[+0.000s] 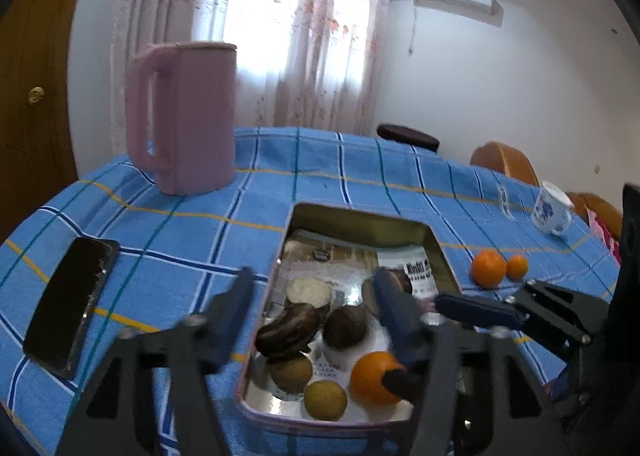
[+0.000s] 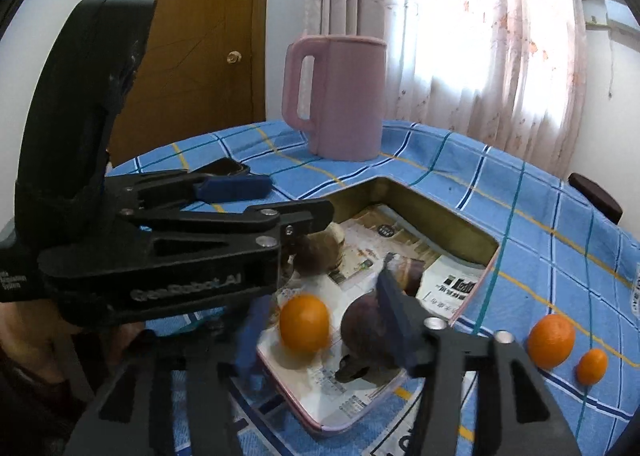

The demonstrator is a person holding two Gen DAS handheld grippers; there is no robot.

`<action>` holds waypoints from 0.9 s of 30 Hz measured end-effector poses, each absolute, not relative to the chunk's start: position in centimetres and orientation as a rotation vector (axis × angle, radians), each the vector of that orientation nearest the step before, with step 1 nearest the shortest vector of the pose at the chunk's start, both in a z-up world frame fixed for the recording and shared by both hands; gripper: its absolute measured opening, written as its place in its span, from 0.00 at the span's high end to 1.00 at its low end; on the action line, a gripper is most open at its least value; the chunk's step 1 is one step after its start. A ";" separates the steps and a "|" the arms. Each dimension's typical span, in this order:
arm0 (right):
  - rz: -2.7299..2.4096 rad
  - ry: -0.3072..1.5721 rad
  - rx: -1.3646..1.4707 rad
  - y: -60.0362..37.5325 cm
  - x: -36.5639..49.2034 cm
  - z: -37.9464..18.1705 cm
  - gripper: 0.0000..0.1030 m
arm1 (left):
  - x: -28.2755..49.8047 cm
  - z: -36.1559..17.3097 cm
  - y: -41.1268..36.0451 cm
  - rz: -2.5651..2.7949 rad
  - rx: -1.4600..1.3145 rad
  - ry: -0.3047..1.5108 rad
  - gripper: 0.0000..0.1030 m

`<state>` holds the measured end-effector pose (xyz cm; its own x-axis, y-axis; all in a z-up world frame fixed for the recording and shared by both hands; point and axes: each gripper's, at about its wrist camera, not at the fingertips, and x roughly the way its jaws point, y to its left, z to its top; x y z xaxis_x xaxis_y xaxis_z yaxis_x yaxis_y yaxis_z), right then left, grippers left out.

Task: Organize fruits
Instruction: 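Open the left tool over the tin while the right tool releases the orange into it, then grasp an orange with the left tool while the right tool grasps another orange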

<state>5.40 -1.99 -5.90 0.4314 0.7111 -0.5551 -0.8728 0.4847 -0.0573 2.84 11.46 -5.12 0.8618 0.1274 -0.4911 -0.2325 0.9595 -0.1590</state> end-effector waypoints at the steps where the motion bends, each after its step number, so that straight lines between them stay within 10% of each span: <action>1: 1.011 0.495 -0.360 -2.2 5.3 -5.8 0.41 | 2.5 -4.8 11.5 0.191 -0.224 0.480 0.25; 27: 0.625 0.799 -0.314 -9.9 19.9 -8.6 0.52 | 8.4 -2.2 2.3 0.075 -0.124 0.478 0.09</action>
